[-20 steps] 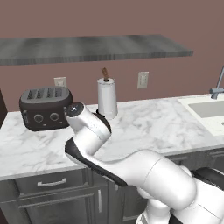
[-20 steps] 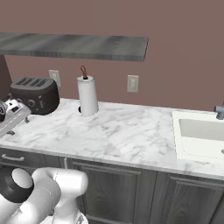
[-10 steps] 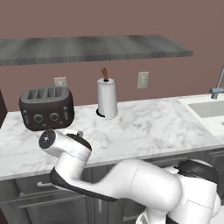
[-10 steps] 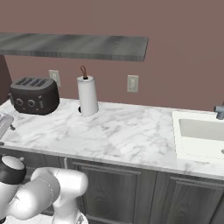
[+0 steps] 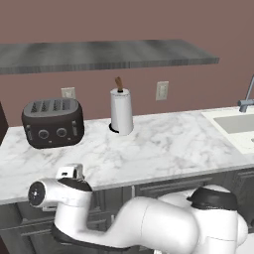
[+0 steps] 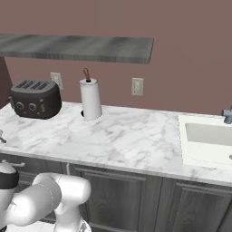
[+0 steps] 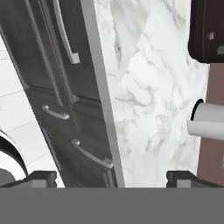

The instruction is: Take the tongs from the drawer on the left and place them on the dining counter next to the tray containing the kebab skewer.

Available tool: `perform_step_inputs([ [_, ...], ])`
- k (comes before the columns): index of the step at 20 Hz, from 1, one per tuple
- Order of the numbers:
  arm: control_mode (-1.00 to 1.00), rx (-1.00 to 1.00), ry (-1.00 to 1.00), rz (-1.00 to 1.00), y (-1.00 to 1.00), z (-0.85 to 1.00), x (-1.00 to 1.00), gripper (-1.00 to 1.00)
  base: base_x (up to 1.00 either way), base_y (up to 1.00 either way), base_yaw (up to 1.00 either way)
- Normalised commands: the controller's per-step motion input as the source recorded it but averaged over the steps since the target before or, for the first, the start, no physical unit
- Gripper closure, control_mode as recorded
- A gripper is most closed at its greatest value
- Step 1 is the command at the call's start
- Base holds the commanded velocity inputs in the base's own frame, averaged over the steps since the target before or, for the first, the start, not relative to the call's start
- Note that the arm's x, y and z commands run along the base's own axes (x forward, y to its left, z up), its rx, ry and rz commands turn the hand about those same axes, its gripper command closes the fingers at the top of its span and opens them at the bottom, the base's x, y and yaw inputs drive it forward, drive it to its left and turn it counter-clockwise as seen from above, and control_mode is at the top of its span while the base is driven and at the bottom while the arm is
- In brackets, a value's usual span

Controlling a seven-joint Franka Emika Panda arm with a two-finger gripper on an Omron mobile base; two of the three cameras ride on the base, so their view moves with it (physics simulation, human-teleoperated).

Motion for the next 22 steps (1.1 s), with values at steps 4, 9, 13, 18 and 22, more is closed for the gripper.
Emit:
perform_step_inputs([
  [4, -1.00, -0.10, -0.23, 0.08, 0.05, -0.29, -0.24, -1.00, 0.00, 0.00, 0.00],
  [9, -1.00, -0.03, -0.24, 0.10, 0.02, -0.26, -0.11, -1.00, 0.00, 0.00, 0.00],
  [13, -1.00, 0.00, -0.20, 0.10, 0.00, -0.24, -0.01, -1.00, 0.00, 0.00, 0.00],
  [18, -1.00, 0.00, -0.24, 0.13, 0.00, -0.27, -0.03, -1.00, 0.00, 0.00, 0.00],
  [22, -1.00, 0.00, -0.23, 0.13, 0.00, -0.24, -0.13, -1.00, 0.00, 0.00, 0.00],
])
